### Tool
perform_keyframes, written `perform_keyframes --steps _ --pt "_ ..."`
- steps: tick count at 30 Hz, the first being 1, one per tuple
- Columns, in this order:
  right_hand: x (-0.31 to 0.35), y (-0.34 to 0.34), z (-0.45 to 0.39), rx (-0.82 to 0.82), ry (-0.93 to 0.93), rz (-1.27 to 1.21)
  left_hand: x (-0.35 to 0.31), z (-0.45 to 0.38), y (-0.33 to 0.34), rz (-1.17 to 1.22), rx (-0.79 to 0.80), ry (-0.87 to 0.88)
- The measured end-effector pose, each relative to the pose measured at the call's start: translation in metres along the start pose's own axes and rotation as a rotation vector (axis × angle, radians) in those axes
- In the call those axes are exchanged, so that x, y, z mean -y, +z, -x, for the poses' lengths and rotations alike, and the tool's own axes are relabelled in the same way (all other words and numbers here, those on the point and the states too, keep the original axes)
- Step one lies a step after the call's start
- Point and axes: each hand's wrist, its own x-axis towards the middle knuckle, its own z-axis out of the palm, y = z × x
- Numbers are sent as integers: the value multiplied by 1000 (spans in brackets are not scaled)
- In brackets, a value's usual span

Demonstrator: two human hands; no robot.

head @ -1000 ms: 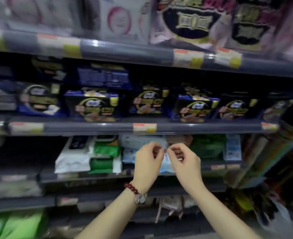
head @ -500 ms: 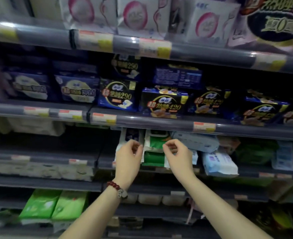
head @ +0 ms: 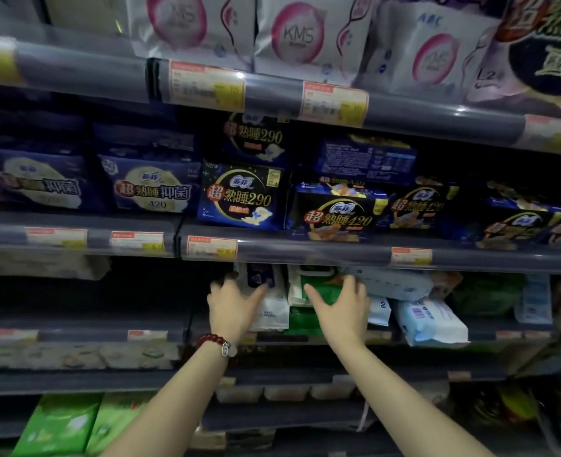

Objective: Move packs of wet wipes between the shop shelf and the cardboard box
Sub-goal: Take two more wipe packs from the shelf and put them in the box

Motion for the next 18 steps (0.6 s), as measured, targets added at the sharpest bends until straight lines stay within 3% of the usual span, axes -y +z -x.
perform_keyframes --steps 7,11,18 --pt "14 29 2 -45 30 135 -9 5 27 -195 26 42" --pt "15 35 0 -66 58 115 -3 7 38 -207 -56 74" --pt "-4 23 -8 -41 29 -53 -4 9 43 -228 -66 58"
